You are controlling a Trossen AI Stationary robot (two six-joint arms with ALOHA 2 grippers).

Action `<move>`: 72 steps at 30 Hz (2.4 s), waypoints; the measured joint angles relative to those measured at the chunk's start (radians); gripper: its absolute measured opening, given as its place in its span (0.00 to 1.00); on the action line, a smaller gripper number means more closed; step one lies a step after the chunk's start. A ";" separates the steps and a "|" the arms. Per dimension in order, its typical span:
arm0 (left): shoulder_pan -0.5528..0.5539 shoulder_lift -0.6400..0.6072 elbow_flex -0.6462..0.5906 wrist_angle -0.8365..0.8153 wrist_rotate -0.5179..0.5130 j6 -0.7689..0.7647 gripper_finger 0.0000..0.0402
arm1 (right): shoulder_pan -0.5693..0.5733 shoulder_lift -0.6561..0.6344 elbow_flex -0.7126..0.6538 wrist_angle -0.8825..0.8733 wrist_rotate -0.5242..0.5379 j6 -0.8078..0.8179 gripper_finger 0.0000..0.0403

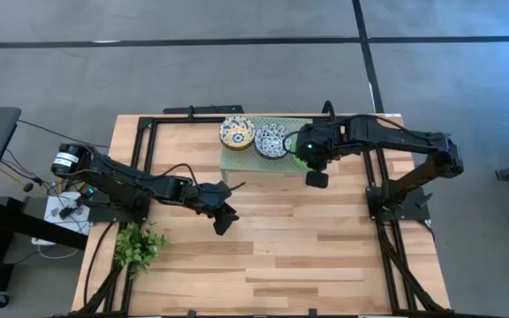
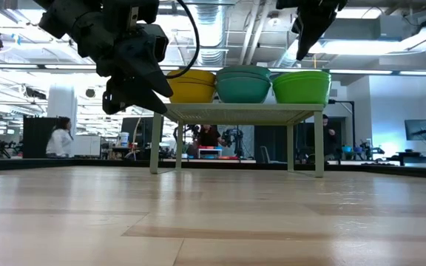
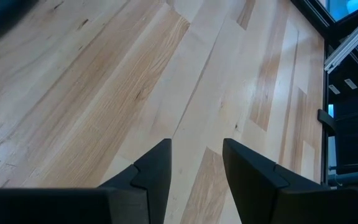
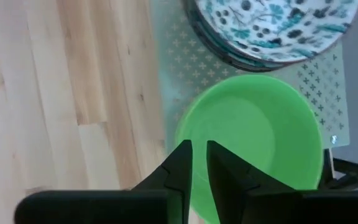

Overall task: Pick & Place Mini bowls
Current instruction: Return to Home Position

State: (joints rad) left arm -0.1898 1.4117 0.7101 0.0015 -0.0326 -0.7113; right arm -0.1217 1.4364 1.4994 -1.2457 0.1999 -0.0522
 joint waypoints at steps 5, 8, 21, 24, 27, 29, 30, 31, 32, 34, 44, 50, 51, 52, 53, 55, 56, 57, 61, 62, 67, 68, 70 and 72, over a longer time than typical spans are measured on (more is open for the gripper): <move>-0.006 -0.031 0.000 0.000 0.004 0.066 0.36 | 0.068 -0.029 0.000 0.002 -0.046 -0.047 0.05; -0.015 -0.097 0.000 -0.001 -0.002 0.130 0.33 | 0.116 -0.079 0.000 0.011 -0.047 -0.052 0.01; -0.047 -0.616 -0.108 -0.049 -0.148 0.570 0.02 | 0.263 -0.631 -0.534 0.559 -0.114 0.054 0.01; -0.046 -0.762 -0.188 -0.051 -0.260 0.575 0.02 | 0.273 -0.756 -0.668 0.678 -0.113 0.054 0.01; -0.046 -0.906 -0.277 -0.053 -0.287 0.599 0.01 | 0.273 -0.872 -0.781 0.800 -0.113 0.043 0.01; -0.046 -0.990 -0.342 -0.054 -0.247 0.646 0.01 | 0.273 -0.949 -0.860 0.876 -0.117 0.020 0.00; -0.046 -1.031 -0.371 -0.052 -0.228 0.651 0.02 | 0.273 -0.982 -0.900 0.926 -0.118 0.009 0.00; -0.047 -1.069 -0.400 -0.045 -0.222 0.650 0.02 | 0.273 -1.012 -0.936 0.976 -0.119 0.001 0.00; -0.047 -1.104 -0.423 -0.046 -0.222 0.648 0.02 | 0.273 -1.042 -0.973 1.011 -0.122 -0.004 0.01; -0.046 -1.172 -0.459 -0.040 -0.222 0.655 0.03 | 0.273 -1.097 -1.036 1.031 -0.122 -0.007 0.01; -0.046 -1.410 -0.528 -0.034 -0.061 0.840 0.02 | 0.271 -1.347 -1.240 1.079 -0.122 -0.003 0.00; -0.046 -1.409 -0.563 -0.031 -0.004 0.864 0.04 | 0.271 -1.434 -1.344 1.084 -0.121 -0.010 0.00; -0.046 -1.409 -0.570 -0.036 -0.003 0.864 0.04 | 0.271 -1.431 -1.350 1.077 -0.121 -0.010 0.00; -0.046 -1.410 -0.578 -0.033 -0.004 0.864 0.04 | 0.271 -1.421 -1.354 1.095 -0.121 -0.010 0.00; -0.046 -1.411 -0.586 -0.032 -0.004 0.867 0.04 | 0.270 -1.417 -1.361 1.110 -0.121 -0.010 0.00; -0.044 -1.411 -0.609 0.001 -0.003 0.872 0.04 | 0.270 -1.435 -1.385 1.099 -0.121 -0.010 0.00; -0.044 -1.411 -0.623 0.019 -0.004 0.872 0.04 | 0.270 -1.434 -1.393 1.113 -0.121 -0.010 0.00; -0.043 -1.411 -0.637 0.032 -0.007 0.872 0.04 | 0.270 -1.434 -1.399 1.129 -0.121 -0.015 0.00; -0.043 -1.411 -0.683 0.102 -0.026 0.868 0.04 | 0.270 -1.434 -1.417 1.123 -0.120 -0.033 0.00; -0.043 -1.411 -0.696 0.120 -0.039 0.867 0.04 | 0.270 -1.434 -1.417 1.130 -0.121 -0.034 0.00; -0.043 -1.411 -0.705 0.124 -0.095 0.864 0.04 | 0.270 -1.434 -1.430 1.172 -0.121 -0.037 0.00; -0.043 -1.411 -0.705 0.123 -0.098 0.864 0.04 | 0.270 -1.434 -1.445 1.193 -0.121 -0.041 0.00; -0.043 -1.411 -0.705 0.124 -0.098 0.861 0.04 | 0.270 -1.434 -1.484 1.252 -0.122 -0.053 0.00; -0.043 -1.411 -0.705 0.124 -0.098 0.852 0.04 | 0.270 -1.432 -1.492 1.276 -0.122 -0.055 0.00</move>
State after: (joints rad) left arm -0.2329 0.0005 0.0055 0.1251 -0.1303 0.1404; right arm 0.1484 0.0047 0.0071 0.0299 0.0779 -0.1067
